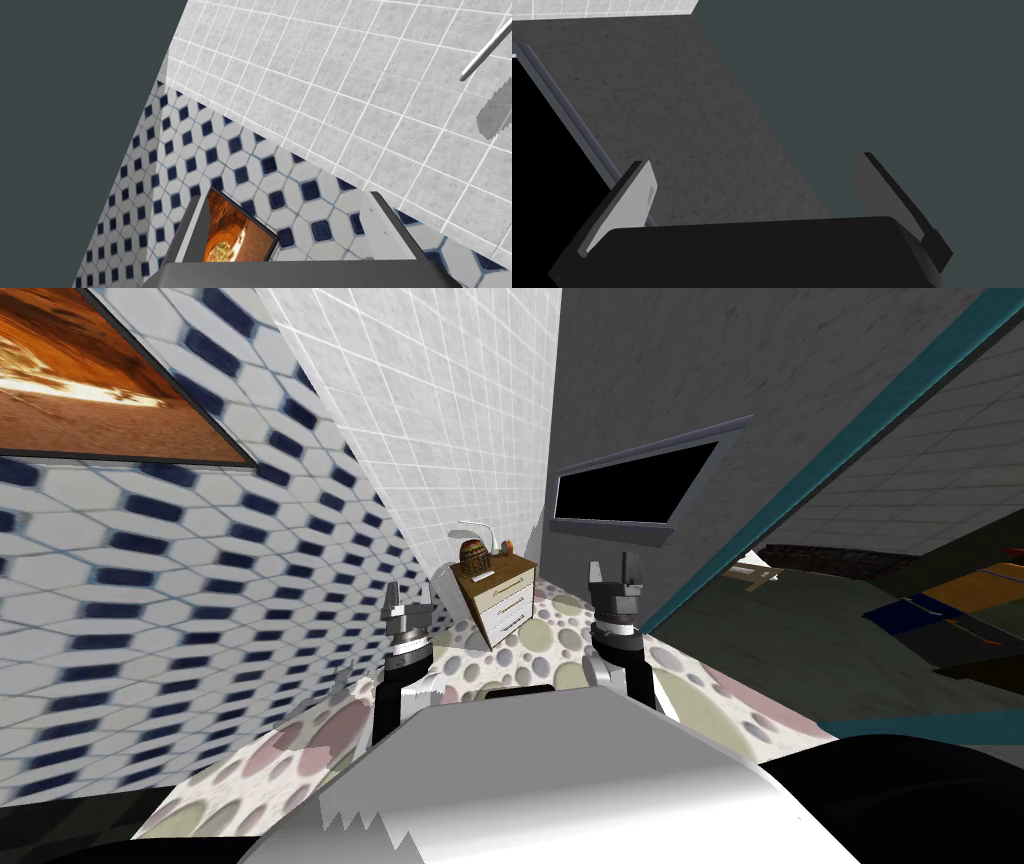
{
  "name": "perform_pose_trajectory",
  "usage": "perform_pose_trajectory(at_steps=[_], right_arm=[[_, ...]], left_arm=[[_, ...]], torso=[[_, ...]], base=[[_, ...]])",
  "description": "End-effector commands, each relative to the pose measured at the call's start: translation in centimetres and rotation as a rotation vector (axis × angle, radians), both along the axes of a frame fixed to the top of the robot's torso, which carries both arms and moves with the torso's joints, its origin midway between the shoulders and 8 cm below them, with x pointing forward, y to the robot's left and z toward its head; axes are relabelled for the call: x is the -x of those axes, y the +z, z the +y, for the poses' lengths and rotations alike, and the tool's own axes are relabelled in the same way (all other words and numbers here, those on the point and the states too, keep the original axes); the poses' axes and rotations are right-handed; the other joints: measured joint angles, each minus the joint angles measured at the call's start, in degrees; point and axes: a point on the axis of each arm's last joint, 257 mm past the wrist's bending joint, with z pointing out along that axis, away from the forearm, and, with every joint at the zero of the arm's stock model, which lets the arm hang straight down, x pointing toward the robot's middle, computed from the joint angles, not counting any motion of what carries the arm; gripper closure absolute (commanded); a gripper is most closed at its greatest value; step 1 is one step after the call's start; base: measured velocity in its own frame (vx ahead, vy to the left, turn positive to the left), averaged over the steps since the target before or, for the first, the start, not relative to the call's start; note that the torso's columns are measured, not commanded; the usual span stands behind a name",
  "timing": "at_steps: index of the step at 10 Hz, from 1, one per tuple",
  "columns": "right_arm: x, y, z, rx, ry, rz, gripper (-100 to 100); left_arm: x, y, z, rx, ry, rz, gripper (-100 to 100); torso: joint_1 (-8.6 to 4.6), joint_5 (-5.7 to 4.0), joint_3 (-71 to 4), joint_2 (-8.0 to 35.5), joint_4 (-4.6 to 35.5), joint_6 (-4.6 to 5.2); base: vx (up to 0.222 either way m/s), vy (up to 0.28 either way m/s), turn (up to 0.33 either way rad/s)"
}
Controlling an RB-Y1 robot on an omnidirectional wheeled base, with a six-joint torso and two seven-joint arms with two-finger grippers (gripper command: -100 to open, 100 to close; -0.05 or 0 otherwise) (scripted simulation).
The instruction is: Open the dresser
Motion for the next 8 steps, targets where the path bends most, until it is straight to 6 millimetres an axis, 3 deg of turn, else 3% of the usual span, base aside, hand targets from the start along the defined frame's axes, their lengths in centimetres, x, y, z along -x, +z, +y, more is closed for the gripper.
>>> perform_pose_trajectory(at_steps=[1,8], right_arm=[[0.0,0.0,0.0,0.0,0.0,0.0,0],[0.01,0.01,0.0,0.0,0.0,0.0,0]], left_arm=[[0.0,0.0,0.0,0.0,0.0,0.0,0],[0.01,0.02,0.0,0.0,0.0,0.0,0]], torso=[[0.0,0.0,-4.7,2.3,2.3,0.0],[0.0,0.0,-62.3,31.2,31.1,0.0]], base=[[0.0,0.0,0.0],[0.0,0.0,0.0]])
